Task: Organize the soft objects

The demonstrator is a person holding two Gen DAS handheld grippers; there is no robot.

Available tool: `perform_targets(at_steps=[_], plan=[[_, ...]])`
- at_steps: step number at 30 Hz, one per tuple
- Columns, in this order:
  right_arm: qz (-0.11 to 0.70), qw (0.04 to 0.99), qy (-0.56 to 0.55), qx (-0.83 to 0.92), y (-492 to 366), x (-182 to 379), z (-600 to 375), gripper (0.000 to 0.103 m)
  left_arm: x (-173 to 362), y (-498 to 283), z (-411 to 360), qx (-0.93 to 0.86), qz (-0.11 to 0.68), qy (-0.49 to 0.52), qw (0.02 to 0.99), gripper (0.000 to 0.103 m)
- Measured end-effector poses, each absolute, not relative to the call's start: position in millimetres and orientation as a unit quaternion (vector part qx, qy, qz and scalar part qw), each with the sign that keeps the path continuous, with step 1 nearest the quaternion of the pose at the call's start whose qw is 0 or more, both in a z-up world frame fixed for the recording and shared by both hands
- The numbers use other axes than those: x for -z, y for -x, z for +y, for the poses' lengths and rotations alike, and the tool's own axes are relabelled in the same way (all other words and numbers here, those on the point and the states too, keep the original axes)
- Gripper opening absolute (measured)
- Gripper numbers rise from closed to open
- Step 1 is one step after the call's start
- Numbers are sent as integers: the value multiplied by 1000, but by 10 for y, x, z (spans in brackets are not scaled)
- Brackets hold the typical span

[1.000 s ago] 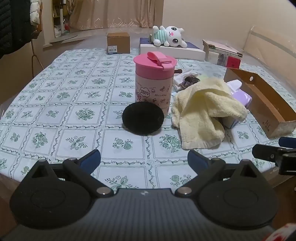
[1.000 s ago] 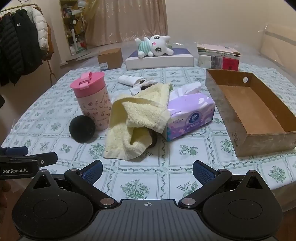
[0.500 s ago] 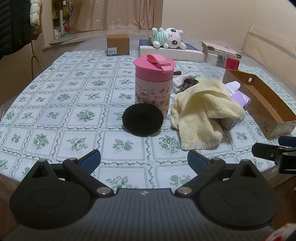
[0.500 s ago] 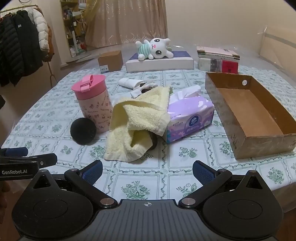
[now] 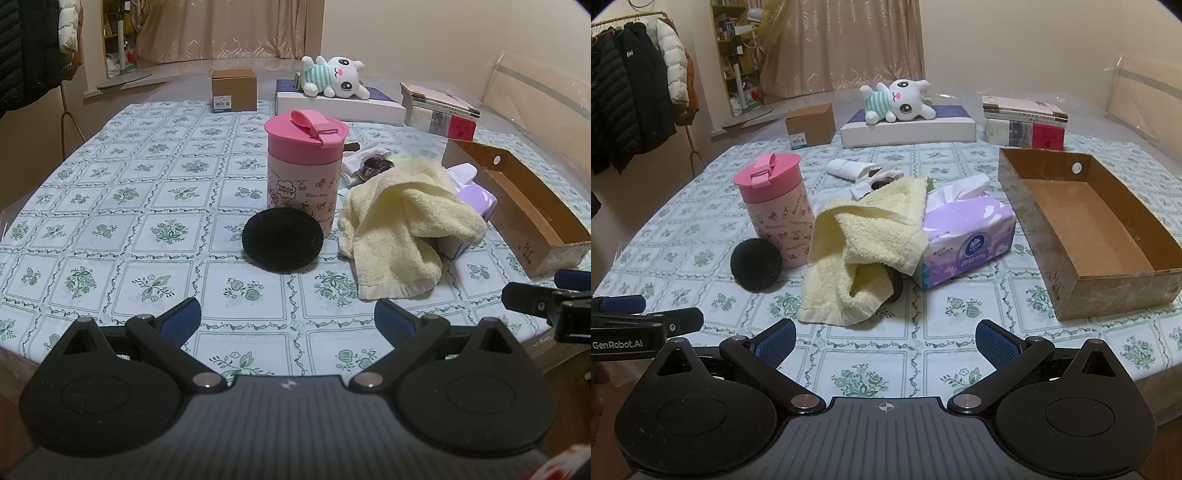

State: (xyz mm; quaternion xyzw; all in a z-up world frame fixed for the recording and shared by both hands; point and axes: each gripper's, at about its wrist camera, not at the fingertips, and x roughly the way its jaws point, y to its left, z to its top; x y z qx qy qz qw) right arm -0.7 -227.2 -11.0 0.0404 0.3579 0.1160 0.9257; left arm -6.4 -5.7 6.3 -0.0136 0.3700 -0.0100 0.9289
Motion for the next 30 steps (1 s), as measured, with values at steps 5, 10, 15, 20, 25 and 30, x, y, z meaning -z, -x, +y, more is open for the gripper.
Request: perform_targets(at_steps=[5,10,15,20,25,30], plan=[[357,926,-41,-116,4,108,-2270,103,-58,63,-54,10,370,13,929,99],[357,926,-41,-116,0,103,-2276,103,-60,63,-54,10,370,14,929,99],[359,925,-41,-116,-8,100,-2286,103,-63,63,-53,10,371,14,929,99],[360,925,-42,-115,-9,114,-2284,103,-72,68,-102,10,373,14,928,99],[360,925,-42,-114,-6,121,-2286,103,-52,66,-105,11,375,17,927,99],[361,925,-43,-112,-25,169,-2291,103,1,36,-46,12,378,22,925,99]])
